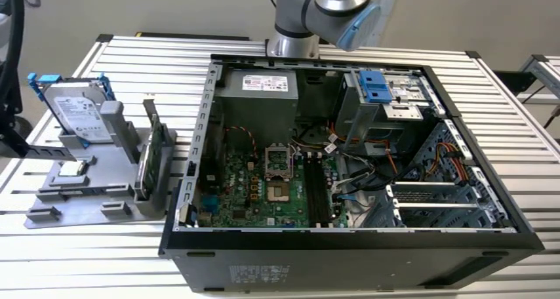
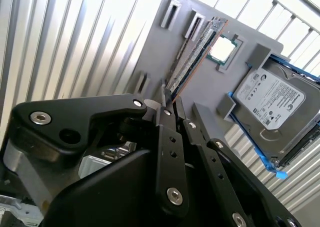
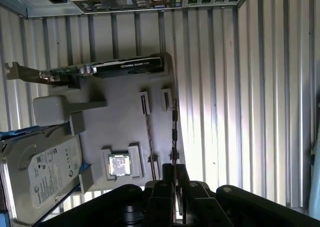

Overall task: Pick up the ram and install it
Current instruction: 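Pick up the ram and move it above insertion slot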

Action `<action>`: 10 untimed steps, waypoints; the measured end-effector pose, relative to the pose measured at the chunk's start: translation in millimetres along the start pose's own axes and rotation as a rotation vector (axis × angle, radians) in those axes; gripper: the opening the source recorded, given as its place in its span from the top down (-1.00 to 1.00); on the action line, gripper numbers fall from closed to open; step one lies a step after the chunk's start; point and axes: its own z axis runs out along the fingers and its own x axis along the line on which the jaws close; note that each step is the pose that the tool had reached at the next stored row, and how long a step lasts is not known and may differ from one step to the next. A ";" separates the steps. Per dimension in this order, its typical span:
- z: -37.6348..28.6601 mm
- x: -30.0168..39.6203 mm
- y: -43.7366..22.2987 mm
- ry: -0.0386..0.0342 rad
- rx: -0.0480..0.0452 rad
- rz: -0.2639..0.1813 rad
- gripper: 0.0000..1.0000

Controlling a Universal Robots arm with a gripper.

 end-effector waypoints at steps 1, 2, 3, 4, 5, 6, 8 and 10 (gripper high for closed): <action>-1.7 0.0 -0.1 -0.0001 0.0001 0.000 1.00; -3.1 0.1 -0.2 -0.0001 0.0001 0.000 1.00; -4.3 0.1 -0.3 -0.0001 0.0001 0.000 1.00; -5.4 0.1 -0.4 0.0001 0.0000 0.000 1.00; -6.8 0.2 -0.5 0.0000 0.0000 0.000 1.00; -8.0 0.2 -0.7 0.0000 0.0000 0.000 1.00; -10.3 0.3 -0.8 0.0000 0.0000 0.000 1.00; -12.6 0.3 -1.1 0.0000 0.0000 0.000 1.00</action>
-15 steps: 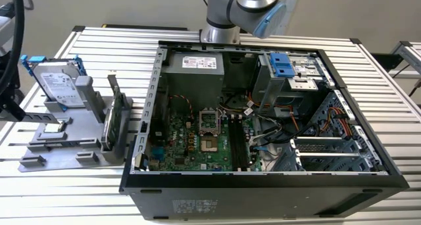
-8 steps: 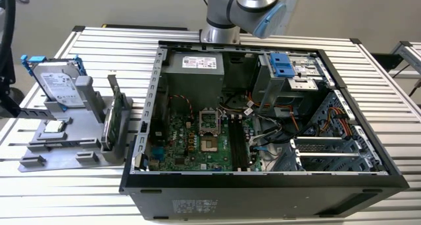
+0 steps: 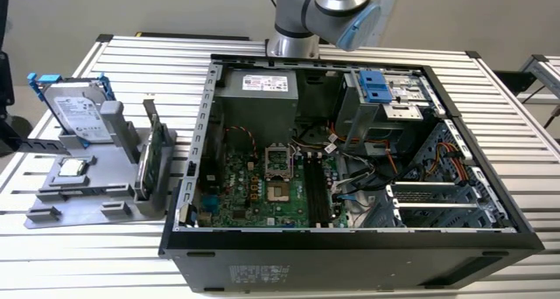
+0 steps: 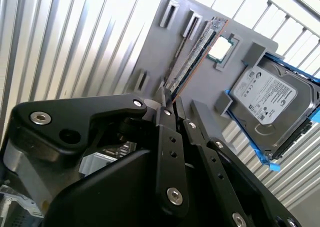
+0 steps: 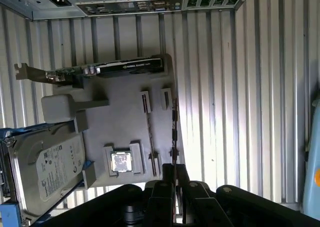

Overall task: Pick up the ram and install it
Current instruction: 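Pick up the ram and move it above insertion slot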

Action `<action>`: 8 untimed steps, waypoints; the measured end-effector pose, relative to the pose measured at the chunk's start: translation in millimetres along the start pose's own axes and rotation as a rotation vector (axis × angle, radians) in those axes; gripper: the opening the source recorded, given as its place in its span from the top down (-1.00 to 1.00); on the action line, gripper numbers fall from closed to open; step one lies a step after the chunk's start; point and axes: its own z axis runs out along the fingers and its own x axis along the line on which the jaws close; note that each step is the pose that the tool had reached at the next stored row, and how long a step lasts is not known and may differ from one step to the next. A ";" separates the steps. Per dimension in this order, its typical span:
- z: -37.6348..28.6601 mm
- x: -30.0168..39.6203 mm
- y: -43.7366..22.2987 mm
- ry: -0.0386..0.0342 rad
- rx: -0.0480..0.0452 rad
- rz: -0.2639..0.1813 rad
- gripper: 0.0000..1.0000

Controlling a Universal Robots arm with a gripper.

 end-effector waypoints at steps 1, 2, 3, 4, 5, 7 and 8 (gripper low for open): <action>-1.1 0.1 -0.2 -0.0001 0.0001 0.000 1.00; -2.0 0.1 -0.4 0.0001 0.0000 0.000 1.00; -3.0 0.1 -0.6 0.0001 0.0000 0.000 1.00; -4.0 0.1 -0.8 0.0000 0.0000 0.000 1.00; -5.0 0.2 -1.0 0.0000 0.0001 0.000 1.00; -6.7 0.3 -1.4 0.0001 0.0000 0.000 1.00; -7.7 0.3 -1.7 0.0000 0.0000 0.000 1.00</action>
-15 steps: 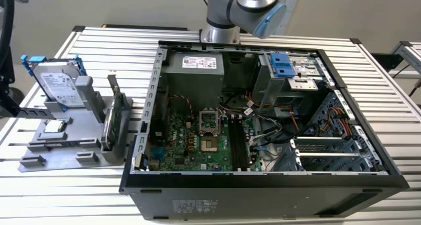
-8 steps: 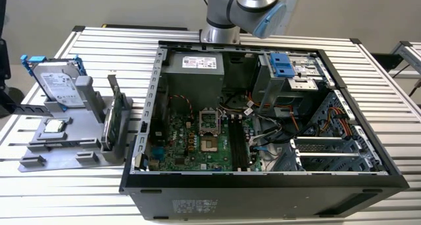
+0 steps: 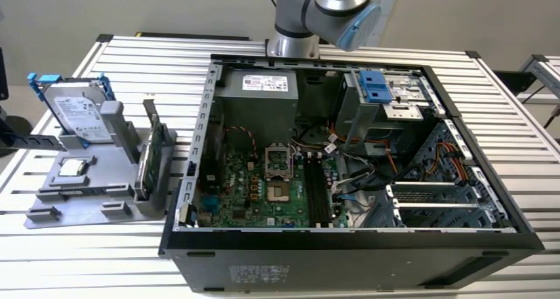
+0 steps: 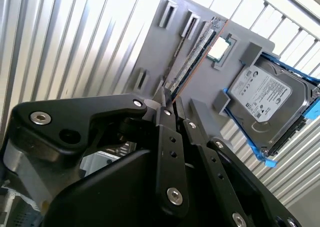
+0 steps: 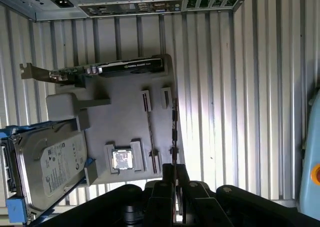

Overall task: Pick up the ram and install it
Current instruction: 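Pick up the ram and move it above insertion slot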

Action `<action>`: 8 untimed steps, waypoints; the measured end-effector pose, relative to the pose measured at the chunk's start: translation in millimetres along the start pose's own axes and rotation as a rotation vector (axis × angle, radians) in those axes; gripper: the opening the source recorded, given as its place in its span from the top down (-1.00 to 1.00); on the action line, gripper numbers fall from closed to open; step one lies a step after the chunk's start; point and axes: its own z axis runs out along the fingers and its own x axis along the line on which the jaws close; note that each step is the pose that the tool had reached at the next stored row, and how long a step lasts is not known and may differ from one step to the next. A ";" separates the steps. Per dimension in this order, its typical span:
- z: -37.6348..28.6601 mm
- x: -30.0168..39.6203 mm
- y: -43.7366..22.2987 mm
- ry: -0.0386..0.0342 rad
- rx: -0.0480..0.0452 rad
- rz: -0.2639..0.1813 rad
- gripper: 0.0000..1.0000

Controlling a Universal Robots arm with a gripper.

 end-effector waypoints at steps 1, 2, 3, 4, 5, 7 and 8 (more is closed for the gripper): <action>-0.9 0.1 -0.3 0.0000 0.0000 0.000 1.00; -1.8 0.1 -0.4 0.0000 -0.0001 0.000 1.00; -2.6 0.1 -0.6 0.0000 0.0000 0.000 1.00; -3.6 0.2 -0.8 0.0000 0.0000 0.000 1.00; -4.7 0.2 -1.1 0.0000 -0.0001 0.000 1.00; -8.1 0.3 -1.3 0.0000 0.0000 0.000 1.00; -10.3 0.4 -1.3 -0.0002 0.0001 0.000 1.00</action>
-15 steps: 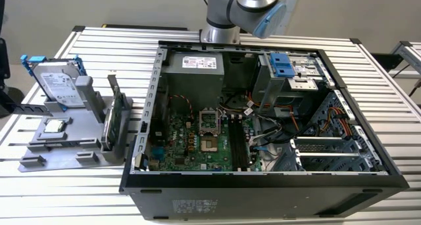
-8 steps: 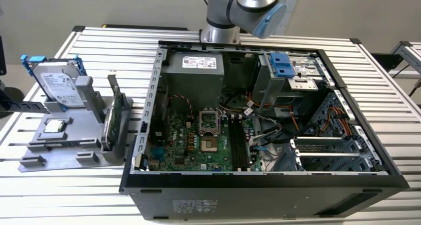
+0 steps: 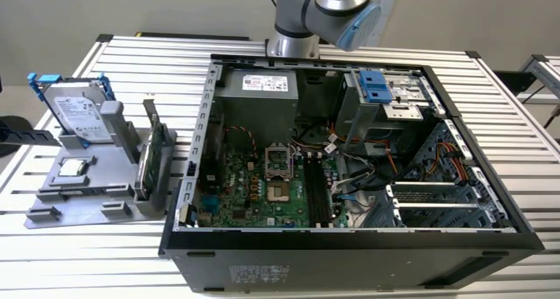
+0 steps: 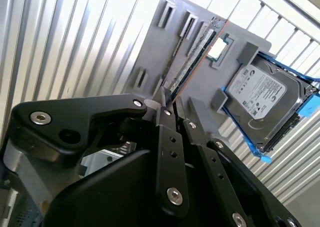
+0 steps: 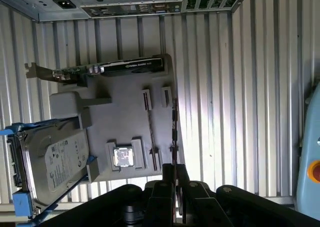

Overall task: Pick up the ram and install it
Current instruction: 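Pick up the ram and move it above insertion slot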

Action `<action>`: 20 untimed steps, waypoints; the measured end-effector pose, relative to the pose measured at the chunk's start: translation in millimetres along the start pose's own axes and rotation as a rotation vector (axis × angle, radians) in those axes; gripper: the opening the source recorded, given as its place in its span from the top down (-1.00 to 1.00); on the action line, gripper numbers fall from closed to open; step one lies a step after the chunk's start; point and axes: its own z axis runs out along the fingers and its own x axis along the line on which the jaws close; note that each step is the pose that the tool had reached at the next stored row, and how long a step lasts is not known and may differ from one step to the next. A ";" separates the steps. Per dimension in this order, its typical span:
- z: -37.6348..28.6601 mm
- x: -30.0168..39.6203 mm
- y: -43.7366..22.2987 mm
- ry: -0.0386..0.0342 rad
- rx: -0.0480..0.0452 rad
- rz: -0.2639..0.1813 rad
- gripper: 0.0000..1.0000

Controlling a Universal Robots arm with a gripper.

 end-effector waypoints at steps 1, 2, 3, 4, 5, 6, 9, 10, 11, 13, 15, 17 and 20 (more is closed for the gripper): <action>-2.2 0.0 -0.1 0.0002 -0.0002 0.000 1.00; -4.4 0.1 -0.1 0.0001 -0.0002 0.000 1.00; -6.6 0.2 -0.1 0.0001 -0.0002 0.000 1.00; -9.0 0.3 -0.2 0.0001 -0.0001 0.000 1.00; -11.0 0.3 -0.2 0.0002 -0.0002 0.000 1.00; -13.2 0.4 -0.2 0.0001 -0.0001 0.000 1.00; -18.1 0.6 -0.4 0.0002 -0.0003 0.000 1.00; -19.3 0.6 -0.5 0.0004 -0.0004 0.000 1.00; -20.5 0.7 -0.6 0.0002 -0.0003 0.000 1.00; -22.3 0.7 -0.8 0.0002 -0.0002 0.000 1.00; -24.0 0.8 -1.0 0.0002 -0.0002 0.000 1.00; -26.0 0.9 -1.3 0.0002 -0.0003 0.000 1.00; -29.5 1.0 -1.4 0.0001 -0.0002 0.000 1.00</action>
